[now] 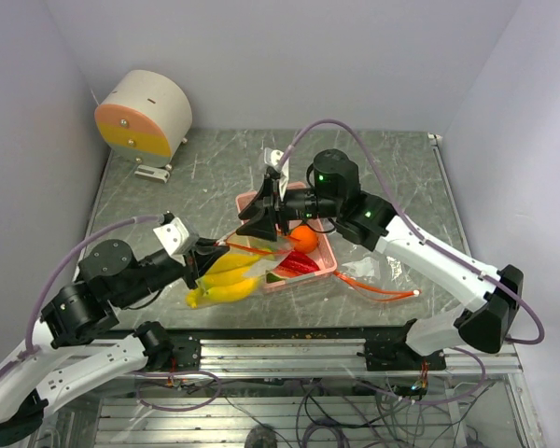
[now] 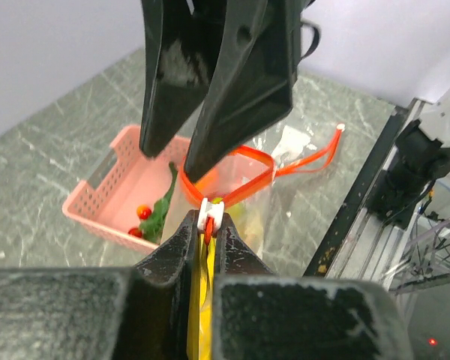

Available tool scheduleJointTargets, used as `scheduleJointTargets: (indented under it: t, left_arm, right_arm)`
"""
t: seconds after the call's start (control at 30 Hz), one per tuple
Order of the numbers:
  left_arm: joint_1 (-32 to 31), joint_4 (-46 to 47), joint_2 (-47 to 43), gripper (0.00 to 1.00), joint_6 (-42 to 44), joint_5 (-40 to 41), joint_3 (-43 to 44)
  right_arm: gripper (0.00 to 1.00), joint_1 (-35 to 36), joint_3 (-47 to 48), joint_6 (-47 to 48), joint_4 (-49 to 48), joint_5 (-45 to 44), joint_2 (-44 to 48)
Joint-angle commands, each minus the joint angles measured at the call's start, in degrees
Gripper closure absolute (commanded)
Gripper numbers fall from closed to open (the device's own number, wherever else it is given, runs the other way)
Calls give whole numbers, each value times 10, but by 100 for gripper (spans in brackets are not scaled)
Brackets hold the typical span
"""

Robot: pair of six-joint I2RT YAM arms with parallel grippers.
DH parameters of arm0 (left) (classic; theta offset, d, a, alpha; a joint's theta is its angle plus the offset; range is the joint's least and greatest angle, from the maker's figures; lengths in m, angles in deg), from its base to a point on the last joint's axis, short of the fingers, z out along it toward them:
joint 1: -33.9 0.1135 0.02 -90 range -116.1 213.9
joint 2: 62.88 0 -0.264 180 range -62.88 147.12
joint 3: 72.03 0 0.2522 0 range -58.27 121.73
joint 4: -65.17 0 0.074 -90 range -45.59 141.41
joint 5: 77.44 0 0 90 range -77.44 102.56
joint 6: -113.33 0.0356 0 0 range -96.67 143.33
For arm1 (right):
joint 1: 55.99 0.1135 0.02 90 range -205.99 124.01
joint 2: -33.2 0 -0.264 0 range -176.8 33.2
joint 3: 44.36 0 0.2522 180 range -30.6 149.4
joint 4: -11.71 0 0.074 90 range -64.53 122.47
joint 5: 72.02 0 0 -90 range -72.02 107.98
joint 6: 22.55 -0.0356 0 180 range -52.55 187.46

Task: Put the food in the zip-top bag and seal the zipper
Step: Zip the zipper food storage bag at the center of the board.

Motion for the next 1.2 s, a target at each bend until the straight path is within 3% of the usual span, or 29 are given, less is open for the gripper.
scheduleJointTargets:
  t: [0.0,0.3,0.7,1.0,1.17]
  left_arm:
    - [-2,-19,-20,93,-23,56,-32]
    - [-2,-34,-27,93,-27,60,-57]
    - [-2,-39,-40,93,-23,48,-49]
    - [-2,-40,-35,93,-22,38,-48]
    - [-2,-43,-37,93,-20,34,-44]
  right_arm:
    - [59,0,-16,33,2,-49,33]
    - [47,0,-97,57,-79,93,56]
    - [42,1,-110,21,-173,114,-9]
    - [43,11,-86,-12,-206,166,-79]
    - [59,14,-86,-2,-194,173,-82]
